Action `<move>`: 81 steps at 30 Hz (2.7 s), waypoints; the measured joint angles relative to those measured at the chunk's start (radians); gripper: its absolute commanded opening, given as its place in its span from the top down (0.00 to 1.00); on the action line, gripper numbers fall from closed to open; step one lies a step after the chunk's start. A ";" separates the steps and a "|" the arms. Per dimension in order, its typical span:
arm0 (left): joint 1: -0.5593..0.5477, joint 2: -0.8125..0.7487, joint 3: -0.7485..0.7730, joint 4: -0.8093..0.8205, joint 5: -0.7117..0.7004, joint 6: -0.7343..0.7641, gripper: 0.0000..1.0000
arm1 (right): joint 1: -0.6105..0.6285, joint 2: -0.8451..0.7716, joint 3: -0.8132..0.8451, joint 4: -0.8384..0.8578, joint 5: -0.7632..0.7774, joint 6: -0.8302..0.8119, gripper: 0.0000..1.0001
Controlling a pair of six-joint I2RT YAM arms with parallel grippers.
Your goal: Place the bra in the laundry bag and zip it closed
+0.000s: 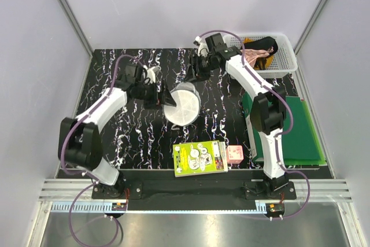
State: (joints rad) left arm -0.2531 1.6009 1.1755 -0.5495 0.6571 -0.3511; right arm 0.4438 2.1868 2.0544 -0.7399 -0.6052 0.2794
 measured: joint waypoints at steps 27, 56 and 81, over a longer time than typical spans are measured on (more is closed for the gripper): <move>-0.041 0.235 0.220 -0.110 0.066 0.163 0.66 | 0.014 -0.698 -0.804 0.003 0.030 0.287 0.18; -0.130 -0.120 -0.518 0.888 -0.113 -1.150 1.00 | 0.053 -0.787 -1.242 0.661 0.100 1.073 0.22; -0.230 -0.363 -0.204 0.306 -0.346 -0.489 0.67 | 0.033 -0.615 -1.145 0.781 0.092 1.342 0.90</move>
State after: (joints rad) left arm -0.4828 1.2381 0.9710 -0.2432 0.3107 -0.8402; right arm 0.4767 1.5723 0.9096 0.0410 -0.5133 1.6218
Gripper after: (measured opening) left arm 0.369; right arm 0.128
